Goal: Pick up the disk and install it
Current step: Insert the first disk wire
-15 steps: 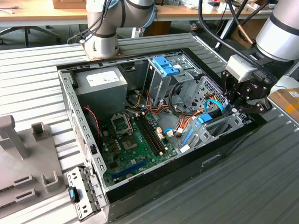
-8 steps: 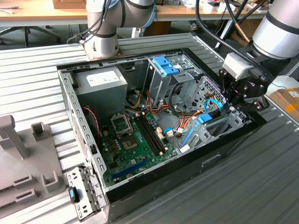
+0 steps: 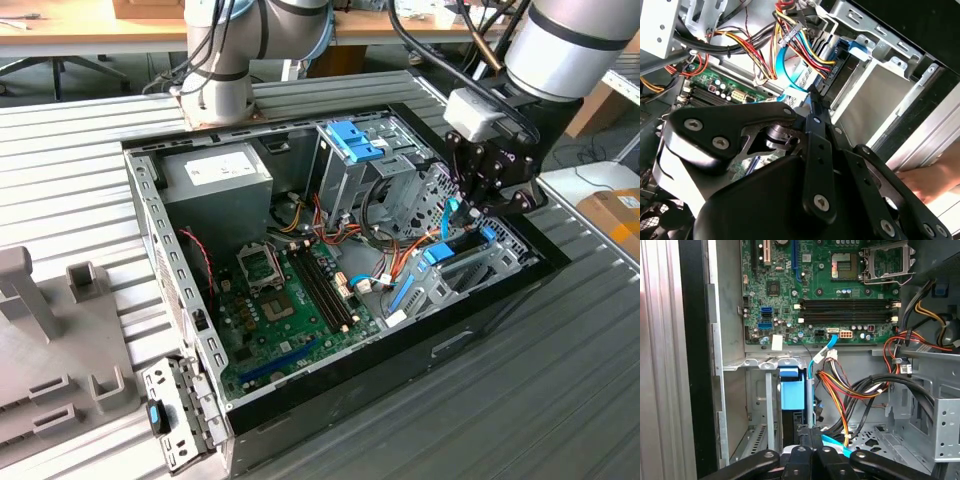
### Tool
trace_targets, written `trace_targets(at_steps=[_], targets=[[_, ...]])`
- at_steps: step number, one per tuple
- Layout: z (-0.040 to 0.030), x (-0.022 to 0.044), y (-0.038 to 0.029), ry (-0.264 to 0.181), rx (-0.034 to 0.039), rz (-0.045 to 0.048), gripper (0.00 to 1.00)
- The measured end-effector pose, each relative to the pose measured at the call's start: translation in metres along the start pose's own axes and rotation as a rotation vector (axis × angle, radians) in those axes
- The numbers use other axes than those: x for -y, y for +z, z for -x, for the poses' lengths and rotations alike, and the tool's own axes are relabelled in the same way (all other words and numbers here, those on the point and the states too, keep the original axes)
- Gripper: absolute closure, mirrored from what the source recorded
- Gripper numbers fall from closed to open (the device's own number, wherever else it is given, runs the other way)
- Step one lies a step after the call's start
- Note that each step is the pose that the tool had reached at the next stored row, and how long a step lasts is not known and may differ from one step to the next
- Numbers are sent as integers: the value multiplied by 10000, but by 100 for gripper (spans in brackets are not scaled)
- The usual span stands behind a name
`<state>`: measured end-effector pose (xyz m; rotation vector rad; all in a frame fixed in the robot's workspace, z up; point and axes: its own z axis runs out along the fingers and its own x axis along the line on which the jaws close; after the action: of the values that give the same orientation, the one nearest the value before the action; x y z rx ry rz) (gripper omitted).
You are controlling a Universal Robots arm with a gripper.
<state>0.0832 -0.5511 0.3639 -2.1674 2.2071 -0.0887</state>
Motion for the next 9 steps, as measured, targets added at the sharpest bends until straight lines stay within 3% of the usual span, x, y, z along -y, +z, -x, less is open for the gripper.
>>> trace_targets(at_steps=[6, 9], targets=[[110, -2, -1, 0, 0, 1, 89], [113, -1, -1, 0, 0, 1, 89]])
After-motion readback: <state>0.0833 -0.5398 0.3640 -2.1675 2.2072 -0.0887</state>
